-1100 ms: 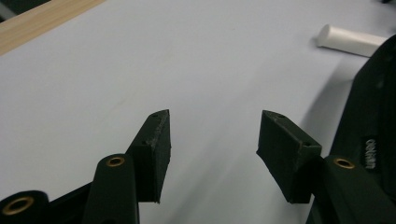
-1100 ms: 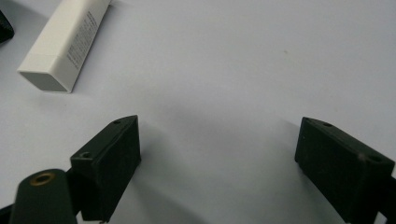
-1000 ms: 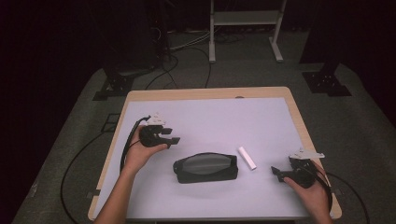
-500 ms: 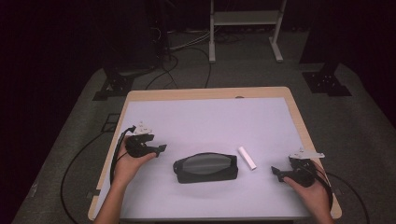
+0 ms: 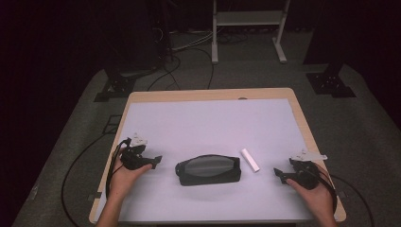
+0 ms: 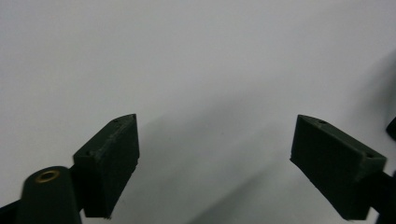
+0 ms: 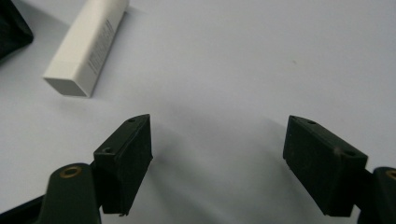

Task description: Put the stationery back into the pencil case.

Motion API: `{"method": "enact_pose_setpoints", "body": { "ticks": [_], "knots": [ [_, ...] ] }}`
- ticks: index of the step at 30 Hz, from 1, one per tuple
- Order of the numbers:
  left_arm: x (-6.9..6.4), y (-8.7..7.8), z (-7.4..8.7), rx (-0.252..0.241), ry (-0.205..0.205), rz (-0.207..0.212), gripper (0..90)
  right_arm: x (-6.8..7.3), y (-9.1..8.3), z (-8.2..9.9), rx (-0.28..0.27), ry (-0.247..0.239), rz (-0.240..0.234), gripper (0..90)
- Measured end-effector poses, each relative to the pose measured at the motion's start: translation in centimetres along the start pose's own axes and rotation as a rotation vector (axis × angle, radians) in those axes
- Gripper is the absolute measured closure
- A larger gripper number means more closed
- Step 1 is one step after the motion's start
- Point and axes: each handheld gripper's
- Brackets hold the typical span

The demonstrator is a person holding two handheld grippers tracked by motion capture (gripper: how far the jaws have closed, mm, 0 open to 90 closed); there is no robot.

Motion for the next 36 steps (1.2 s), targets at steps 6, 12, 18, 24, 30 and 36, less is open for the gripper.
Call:
{"method": "enact_pose_setpoints", "body": {
  "ticks": [6,12,18,24,30,36],
  "knots": [
    [0.2,0.1,1.2,-0.002,-0.013,-0.023,9.6,1.0,-0.3,-1.0,-0.006,0.002,-0.035,26.8],
    [0.4,0.3,2.1,0.005,-0.026,-0.057,9.6,2.0,-0.3,-2.0,-0.005,0.0,-0.058,29.3],
    [0.6,0.5,2.6,0.008,-0.029,-0.081,8.5,2.7,-0.1,-2.9,0.01,0.004,-0.092,35.8],
    [1.0,0.7,3.0,-0.013,-0.06,-0.063,6.1,3.3,0.1,-3.9,0.047,0.019,-0.119,42.5],
    [1.0,0.7,3.1,-0.019,-0.06,-0.071,5.3,3.7,0.2,-5.0,0.085,0.022,-0.139,47.7],
    [1.1,0.8,3.1,-0.018,-0.077,-0.078,1.7,4.0,0.6,-5.9,0.13,0.02,-0.15,50.6]
  ]
}}
Point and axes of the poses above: each handheld gripper's, and its own axes: y roughly forward along the jaws, z roughly out of its underside, x roughly to its left, and after that the axes turned 4 degrees about z, right-handed
